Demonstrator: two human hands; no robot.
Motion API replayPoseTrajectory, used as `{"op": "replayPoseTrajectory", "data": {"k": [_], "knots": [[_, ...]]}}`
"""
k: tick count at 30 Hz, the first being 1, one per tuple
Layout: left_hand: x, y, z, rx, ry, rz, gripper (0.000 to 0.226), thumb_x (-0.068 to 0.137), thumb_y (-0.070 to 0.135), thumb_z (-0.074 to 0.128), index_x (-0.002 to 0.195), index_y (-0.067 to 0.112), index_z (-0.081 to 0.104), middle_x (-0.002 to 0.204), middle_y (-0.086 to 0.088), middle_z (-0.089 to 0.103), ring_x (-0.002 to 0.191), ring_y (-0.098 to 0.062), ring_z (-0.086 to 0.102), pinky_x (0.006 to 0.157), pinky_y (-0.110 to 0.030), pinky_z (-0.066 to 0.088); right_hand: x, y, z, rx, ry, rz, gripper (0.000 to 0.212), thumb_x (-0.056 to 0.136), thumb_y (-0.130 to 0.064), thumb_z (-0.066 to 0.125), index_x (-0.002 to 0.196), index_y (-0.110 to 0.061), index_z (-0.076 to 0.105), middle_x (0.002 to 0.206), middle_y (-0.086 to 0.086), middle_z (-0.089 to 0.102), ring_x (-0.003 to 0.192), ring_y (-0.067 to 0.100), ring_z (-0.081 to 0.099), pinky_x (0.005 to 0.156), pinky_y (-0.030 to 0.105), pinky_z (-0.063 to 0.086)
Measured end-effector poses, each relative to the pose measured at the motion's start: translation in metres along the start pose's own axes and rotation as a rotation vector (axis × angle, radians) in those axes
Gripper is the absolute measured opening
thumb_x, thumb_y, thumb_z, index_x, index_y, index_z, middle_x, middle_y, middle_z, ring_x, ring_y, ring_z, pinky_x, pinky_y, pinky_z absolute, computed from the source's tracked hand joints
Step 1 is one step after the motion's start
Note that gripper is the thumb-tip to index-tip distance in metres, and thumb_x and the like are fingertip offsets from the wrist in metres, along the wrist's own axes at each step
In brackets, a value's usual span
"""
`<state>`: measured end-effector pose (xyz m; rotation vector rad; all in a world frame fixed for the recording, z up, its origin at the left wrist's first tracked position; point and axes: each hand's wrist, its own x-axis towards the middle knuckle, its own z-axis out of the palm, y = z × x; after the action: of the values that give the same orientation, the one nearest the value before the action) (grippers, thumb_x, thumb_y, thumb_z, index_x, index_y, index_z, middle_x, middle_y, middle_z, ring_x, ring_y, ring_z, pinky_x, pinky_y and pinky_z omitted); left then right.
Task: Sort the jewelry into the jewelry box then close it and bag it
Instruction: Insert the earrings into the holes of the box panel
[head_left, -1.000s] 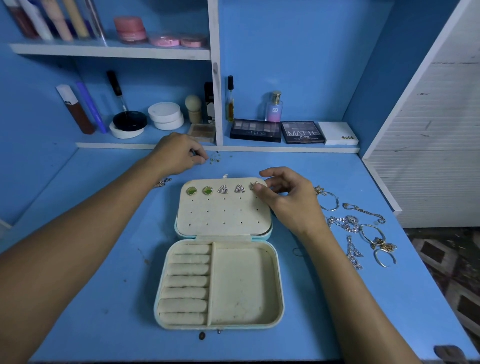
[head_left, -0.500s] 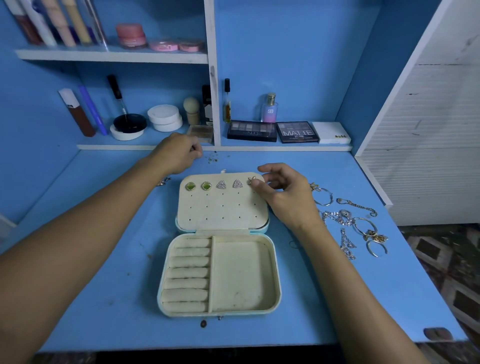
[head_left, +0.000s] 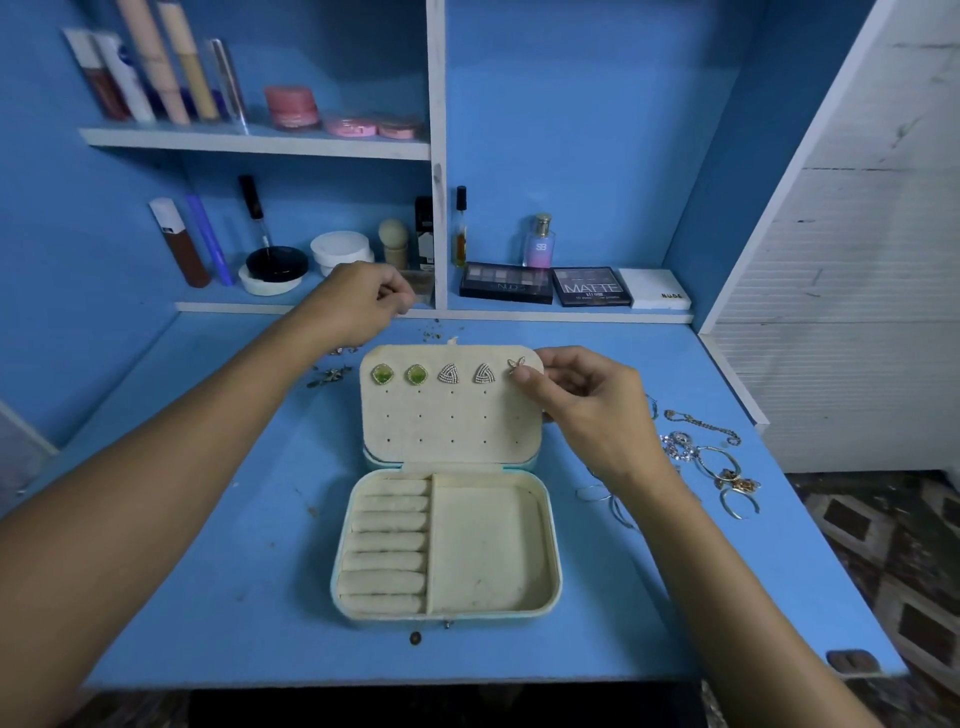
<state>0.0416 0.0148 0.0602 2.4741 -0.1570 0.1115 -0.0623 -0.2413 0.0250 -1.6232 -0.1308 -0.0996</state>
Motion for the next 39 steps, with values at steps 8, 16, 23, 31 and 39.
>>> {"op": "replayPoseTrajectory", "data": {"k": [8, 16, 23, 31, 39], "knots": [[-0.021, 0.019, -0.004, -0.087, -0.082, 0.057, 0.009, 0.100, 0.023, 0.057, 0.098, 0.020, 0.065, 0.089, 0.007, 0.068, 0.064, 0.013, 0.058, 0.056, -0.007, 0.041, -0.033, 0.005, -0.003, -0.148, 0.051, -0.266, 0.012, 0.085, -0.017, 0.078, 0.083, -0.026, 0.070, 0.078, -0.009, 0.073, 0.067, 0.005, 0.065, 0.061, 0.014, 0.046], [-0.059, 0.043, 0.006, -0.244, -0.200, 0.121, 0.014, 0.102, 0.014, 0.052, 0.096, 0.018, 0.063, 0.090, 0.005, 0.066, 0.070, 0.008, 0.060, 0.068, -0.013, 0.051, -0.058, 0.026, -0.013, -0.392, 0.124, -0.602, 0.015, 0.081, -0.023, 0.080, 0.087, -0.010, 0.075, 0.084, -0.006, 0.075, 0.077, 0.012, 0.073, 0.070, 0.025, 0.058], [-0.088, 0.062, 0.014, -0.249, -0.400, 0.171, 0.013, 0.100, 0.021, 0.055, 0.091, 0.021, 0.064, 0.082, 0.007, 0.064, 0.073, 0.000, 0.057, 0.072, -0.025, 0.049, -0.065, 0.036, -0.016, -0.461, 0.118, -0.822, 0.014, 0.076, -0.010, 0.085, 0.081, -0.001, 0.075, 0.086, 0.002, 0.075, 0.083, 0.014, 0.072, 0.075, 0.025, 0.055], [-0.109, 0.075, 0.023, -0.238, -0.576, 0.251, 0.011, 0.100, 0.016, 0.054, 0.096, 0.014, 0.065, 0.080, 0.015, 0.063, 0.071, 0.004, 0.054, 0.067, -0.011, 0.042, -0.070, 0.043, -0.023, -0.455, 0.136, -0.787, 0.022, 0.072, -0.016, 0.089, 0.080, -0.004, 0.072, 0.086, 0.000, 0.075, 0.082, 0.012, 0.073, 0.068, 0.032, 0.057], [-0.115, 0.084, 0.026, -0.175, -0.676, 0.327, 0.011, 0.099, 0.020, 0.058, 0.092, 0.023, 0.066, 0.085, 0.024, 0.064, 0.086, 0.004, 0.058, 0.082, -0.010, 0.042, -0.071, 0.043, -0.024, -0.467, 0.119, -0.802, 0.021, 0.072, -0.015, 0.089, 0.076, -0.003, 0.072, 0.086, -0.003, 0.075, 0.083, 0.009, 0.072, 0.070, 0.029, 0.057]]}}
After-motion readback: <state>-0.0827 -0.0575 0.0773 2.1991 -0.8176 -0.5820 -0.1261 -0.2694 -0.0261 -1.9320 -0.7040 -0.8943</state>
